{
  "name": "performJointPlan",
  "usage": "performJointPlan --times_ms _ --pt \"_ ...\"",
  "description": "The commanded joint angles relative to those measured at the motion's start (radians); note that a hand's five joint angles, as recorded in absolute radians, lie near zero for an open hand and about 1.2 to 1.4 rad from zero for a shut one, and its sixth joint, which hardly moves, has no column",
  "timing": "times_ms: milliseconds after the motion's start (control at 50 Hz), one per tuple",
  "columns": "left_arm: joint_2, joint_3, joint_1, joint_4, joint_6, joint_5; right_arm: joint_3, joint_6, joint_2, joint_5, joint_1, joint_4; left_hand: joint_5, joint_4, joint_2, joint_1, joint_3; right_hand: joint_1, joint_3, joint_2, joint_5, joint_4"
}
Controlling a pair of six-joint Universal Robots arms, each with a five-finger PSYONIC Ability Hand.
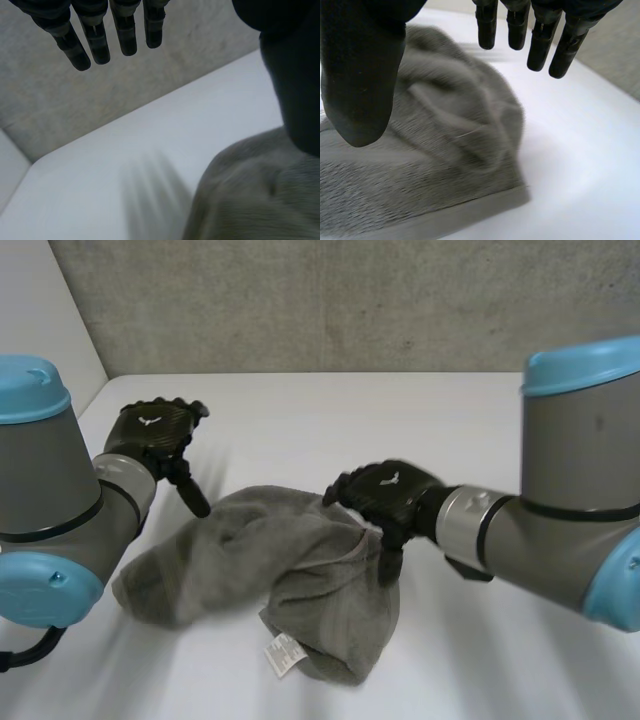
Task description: Fold the towel.
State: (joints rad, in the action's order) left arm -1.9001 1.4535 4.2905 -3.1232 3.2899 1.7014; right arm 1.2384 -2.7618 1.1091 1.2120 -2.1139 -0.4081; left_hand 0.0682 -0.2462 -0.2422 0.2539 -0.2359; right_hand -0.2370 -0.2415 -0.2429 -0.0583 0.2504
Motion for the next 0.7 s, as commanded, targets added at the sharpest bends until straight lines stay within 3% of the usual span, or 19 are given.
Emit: performJointPlan --times_ms 20,140,180,220,260,340,560,700 --pt "0.049 0.018 0.011 -0.003 0.017 0.010 0.054 -0.140 0.173 0.009 0.113 0.121 -0.050 0.053 0.049 -0.061 0.043 0.062 0.067 0.068 0.058 -0.076" --pt "0.159 0.038 -0.030 -0.005 0.010 0.006 0.107 -0.294 0.247 0.067 0.161 0.241 -0.041 0.045 0.041 -0.052 0.034 0.062 0.067 0.068 0.058 -0.076" --pt "0.192 0.039 -0.055 -0.005 0.001 0.009 0.131 -0.387 0.297 0.153 0.193 0.302 -0.038 0.042 0.038 -0.049 0.031 0.062 0.067 0.068 0.058 -0.076" --pt "0.228 0.039 -0.083 -0.005 -0.012 0.010 0.131 -0.387 0.298 0.153 0.193 0.302 -0.035 0.039 0.035 -0.046 0.028 0.062 0.067 0.068 0.058 -0.076" --pt "0.257 0.039 -0.104 -0.005 -0.024 0.012 0.134 -0.406 0.334 0.225 0.199 0.325 -0.038 0.042 0.038 -0.049 0.031 0.062 0.067 0.068 0.058 -0.076" --pt "0.309 0.039 -0.123 -0.002 -0.042 0.017 0.124 -0.403 0.347 0.273 0.201 0.328 -0.044 0.047 0.043 -0.055 0.037 0.062 0.067 0.068 0.058 -0.076" --pt "0.309 0.039 -0.124 0.017 -0.042 0.023 0.116 -0.375 0.347 0.296 0.207 0.322 -0.044 0.047 0.043 -0.055 0.037 0.062 0.067 0.068 0.058 -0.076" --pt "0.305 0.031 -0.124 0.022 -0.042 0.023 0.115 -0.343 0.347 0.360 0.199 0.322 -0.041 0.044 0.040 -0.052 0.034 0.062 0.067 0.068 0.058 -0.076"
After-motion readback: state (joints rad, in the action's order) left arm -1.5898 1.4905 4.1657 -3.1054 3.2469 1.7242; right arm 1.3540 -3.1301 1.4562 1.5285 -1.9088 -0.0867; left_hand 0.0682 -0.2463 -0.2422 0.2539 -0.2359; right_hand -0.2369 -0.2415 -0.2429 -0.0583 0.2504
